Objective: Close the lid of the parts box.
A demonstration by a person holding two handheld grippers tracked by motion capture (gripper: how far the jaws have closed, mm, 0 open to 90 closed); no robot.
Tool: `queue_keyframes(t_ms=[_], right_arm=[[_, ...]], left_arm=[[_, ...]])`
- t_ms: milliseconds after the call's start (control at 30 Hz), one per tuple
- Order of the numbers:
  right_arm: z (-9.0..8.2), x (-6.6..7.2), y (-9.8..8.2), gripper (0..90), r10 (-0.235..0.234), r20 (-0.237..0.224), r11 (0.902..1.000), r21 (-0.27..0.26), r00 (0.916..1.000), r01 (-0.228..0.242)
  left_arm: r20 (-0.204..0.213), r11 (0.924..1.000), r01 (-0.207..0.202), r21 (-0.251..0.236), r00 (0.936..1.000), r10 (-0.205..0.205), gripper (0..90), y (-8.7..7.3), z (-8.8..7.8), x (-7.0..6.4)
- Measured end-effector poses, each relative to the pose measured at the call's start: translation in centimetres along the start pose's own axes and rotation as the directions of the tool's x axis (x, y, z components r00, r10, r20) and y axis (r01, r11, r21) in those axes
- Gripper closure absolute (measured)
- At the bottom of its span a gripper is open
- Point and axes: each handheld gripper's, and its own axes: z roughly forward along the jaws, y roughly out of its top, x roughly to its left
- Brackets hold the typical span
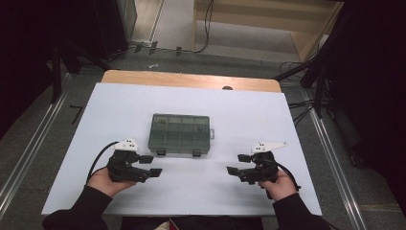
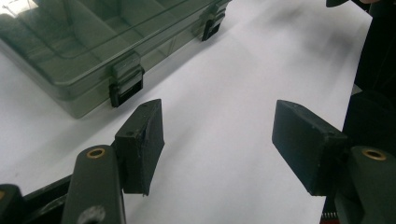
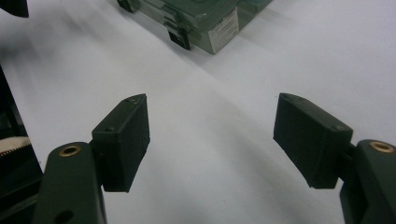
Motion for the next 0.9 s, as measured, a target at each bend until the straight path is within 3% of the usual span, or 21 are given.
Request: queue_keyframes(t_ms=[100, 433, 900], right_arm=[[-0.3, -0.2, -0.3, 25.4, -0.016, 0.018, 0.9998, -0.012, 0.9997, 0.016], [-1.2, -0.9, -1.2, 25.4, 0.02, 0.04, 0.9992, -0.035, 0.999, -0.019], [-1.1, -0.9, -1.1, 25.4, 0.017, 0.046, 0.9996, -0.023, 0.9988, -0.016]], left_arm=[[-0.008, 1.0, 0.009, 0.001, 0.9999, -0.009, 34.6, -0.3, -0.2, 0.2], [-0.026, 0.9996, 0.029, 0.005, 0.9992, -0.029, 34.5, -1.2, -1.2, 0.8], [-0.047, 0.9993, 0.033, 0.014, 0.9984, -0.032, 34.5, -1.5, -1.5, 1.0]])
